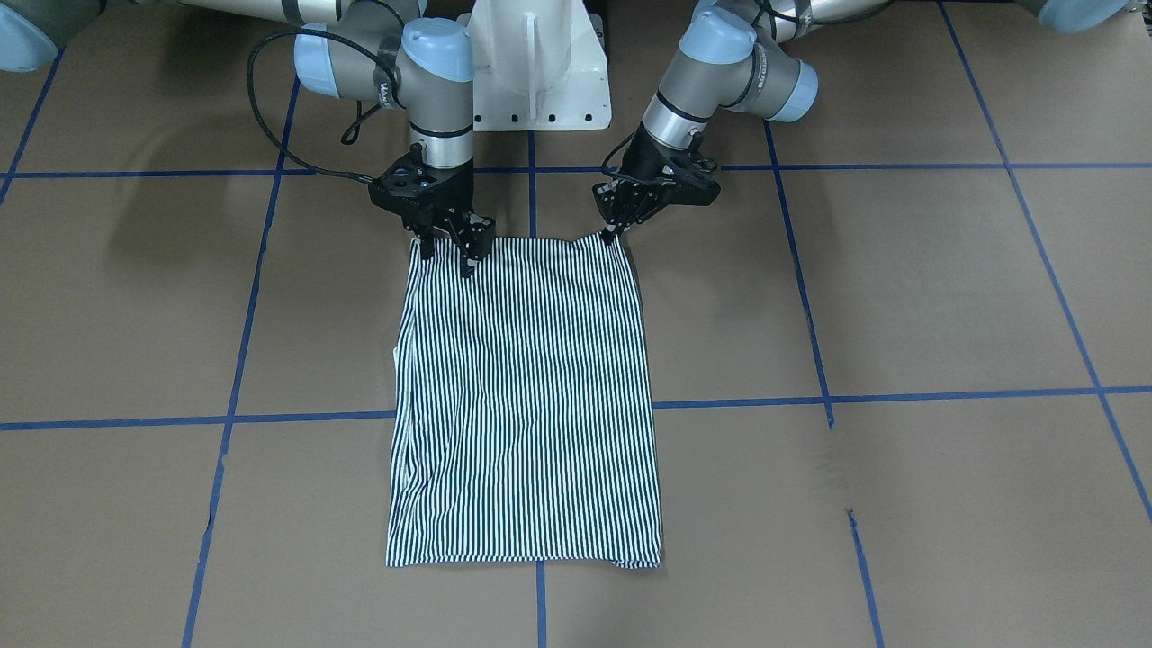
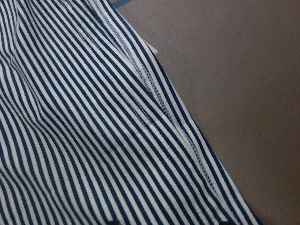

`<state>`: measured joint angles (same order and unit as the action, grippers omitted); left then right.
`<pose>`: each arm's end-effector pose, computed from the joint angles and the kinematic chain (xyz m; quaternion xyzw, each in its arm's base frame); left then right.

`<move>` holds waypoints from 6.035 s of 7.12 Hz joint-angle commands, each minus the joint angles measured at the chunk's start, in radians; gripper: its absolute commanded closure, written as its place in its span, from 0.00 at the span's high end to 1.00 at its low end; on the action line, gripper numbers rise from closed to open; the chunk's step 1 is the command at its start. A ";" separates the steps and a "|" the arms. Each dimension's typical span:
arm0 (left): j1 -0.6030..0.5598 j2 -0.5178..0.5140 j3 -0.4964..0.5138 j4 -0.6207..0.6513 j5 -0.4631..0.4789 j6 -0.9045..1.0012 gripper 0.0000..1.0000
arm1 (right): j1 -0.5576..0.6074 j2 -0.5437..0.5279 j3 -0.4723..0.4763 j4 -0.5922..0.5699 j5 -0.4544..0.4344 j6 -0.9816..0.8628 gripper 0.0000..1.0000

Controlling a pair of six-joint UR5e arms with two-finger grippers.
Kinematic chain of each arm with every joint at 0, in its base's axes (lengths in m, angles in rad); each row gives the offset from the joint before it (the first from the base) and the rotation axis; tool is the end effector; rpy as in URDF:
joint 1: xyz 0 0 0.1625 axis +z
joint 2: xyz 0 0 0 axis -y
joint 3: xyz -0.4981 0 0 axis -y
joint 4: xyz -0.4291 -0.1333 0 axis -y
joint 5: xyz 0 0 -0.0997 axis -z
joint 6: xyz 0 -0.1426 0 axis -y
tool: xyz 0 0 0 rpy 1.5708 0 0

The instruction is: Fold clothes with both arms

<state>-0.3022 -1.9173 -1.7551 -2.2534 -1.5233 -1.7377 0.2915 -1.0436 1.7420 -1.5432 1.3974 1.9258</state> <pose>0.6338 -0.3443 0.3702 0.0580 0.5674 -0.2040 0.7957 -0.6702 -0.3659 0.3559 0.0697 -0.3561 0.3250 0.8733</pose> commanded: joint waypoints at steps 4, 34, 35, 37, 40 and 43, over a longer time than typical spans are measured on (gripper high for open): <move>0.000 0.000 0.000 0.000 0.000 0.000 0.00 | -0.012 0.022 -0.024 -0.002 -0.003 0.007 0.00; -0.284 -0.210 0.106 0.354 -0.106 0.397 1.00 | 0.195 0.260 -0.292 0.104 0.045 -0.287 1.00; -0.337 -0.203 0.073 0.353 -0.127 0.506 1.00 | 0.216 0.286 -0.289 0.100 0.075 -0.376 1.00; -0.479 -0.162 0.063 0.354 -0.344 0.785 1.00 | 0.227 0.294 -0.279 0.095 0.155 -0.425 1.00; -0.485 -0.158 0.063 0.351 -0.345 0.796 1.00 | 0.147 0.289 -0.292 0.057 0.108 -0.569 1.00; -0.485 -0.158 0.063 0.351 -0.345 0.788 1.00 | 0.136 0.290 -0.311 0.009 0.100 -0.648 1.00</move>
<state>-0.7868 -2.0755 -1.6919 -1.9021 -1.8682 -0.9467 0.4322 -0.7544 1.4447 -1.5188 1.5001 1.3116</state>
